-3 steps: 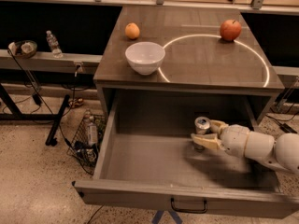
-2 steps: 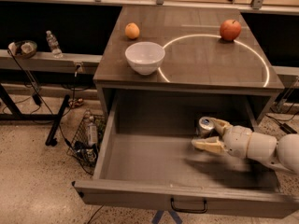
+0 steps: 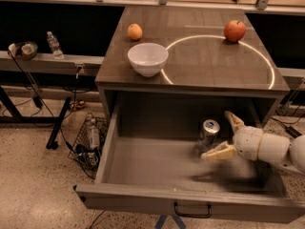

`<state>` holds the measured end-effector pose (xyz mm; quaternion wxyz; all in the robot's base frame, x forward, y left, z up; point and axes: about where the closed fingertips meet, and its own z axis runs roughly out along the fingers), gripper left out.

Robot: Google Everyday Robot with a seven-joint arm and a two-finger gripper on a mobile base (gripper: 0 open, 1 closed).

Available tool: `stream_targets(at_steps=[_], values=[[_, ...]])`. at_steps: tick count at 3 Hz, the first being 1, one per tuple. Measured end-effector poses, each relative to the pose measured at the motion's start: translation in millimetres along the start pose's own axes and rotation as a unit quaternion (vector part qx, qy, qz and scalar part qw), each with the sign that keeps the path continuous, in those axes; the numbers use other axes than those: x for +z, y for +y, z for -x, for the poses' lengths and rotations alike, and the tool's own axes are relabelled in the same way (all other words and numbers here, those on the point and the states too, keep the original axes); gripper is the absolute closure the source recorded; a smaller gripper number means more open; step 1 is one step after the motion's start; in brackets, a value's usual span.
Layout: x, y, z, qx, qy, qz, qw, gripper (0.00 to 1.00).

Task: Place redbull can into top drawer

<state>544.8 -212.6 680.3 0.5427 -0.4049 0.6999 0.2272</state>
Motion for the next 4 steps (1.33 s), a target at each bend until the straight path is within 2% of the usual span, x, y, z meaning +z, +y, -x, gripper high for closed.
stream_targets(at_steps=[1,2,3,4], values=[[-44.8,-27.9,11.6,-0.021,0.029,-0.048,0.9982,0.00],[-118.2,-63.6,36.5,-0.059,0.080,-0.113,0.9886,0.00],[-190.9,-94.1,81.5,-0.104,0.121,-0.177,0.9712,0.22],[-210.1,-105.3,122.6,-0.109,0.104,-0.207,0.9668,0.45]])
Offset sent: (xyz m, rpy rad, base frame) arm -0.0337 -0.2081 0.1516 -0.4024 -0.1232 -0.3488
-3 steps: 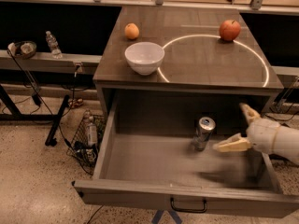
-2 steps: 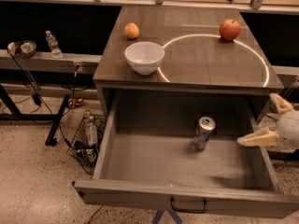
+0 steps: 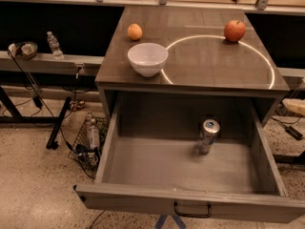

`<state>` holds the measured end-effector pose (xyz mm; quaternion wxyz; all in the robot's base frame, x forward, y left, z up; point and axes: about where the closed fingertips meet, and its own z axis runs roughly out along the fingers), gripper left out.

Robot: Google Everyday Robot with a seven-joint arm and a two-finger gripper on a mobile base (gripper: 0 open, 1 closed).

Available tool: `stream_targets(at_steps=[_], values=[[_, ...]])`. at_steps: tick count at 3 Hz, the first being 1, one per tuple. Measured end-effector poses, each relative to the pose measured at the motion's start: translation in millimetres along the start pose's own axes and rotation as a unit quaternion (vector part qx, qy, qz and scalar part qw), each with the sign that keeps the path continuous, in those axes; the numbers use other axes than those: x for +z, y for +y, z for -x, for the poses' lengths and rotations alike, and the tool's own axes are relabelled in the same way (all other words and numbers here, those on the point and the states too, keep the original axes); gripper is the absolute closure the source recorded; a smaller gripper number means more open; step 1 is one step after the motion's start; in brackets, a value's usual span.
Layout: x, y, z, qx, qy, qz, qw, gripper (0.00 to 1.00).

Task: Place redbull can into top drawer

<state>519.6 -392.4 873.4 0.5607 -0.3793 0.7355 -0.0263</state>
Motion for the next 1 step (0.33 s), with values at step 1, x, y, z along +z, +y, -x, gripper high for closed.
stream_targets(at_steps=[1], values=[[2.0,0.9,1.1,-0.001,-0.001,0.002,1.0000,0.69]])
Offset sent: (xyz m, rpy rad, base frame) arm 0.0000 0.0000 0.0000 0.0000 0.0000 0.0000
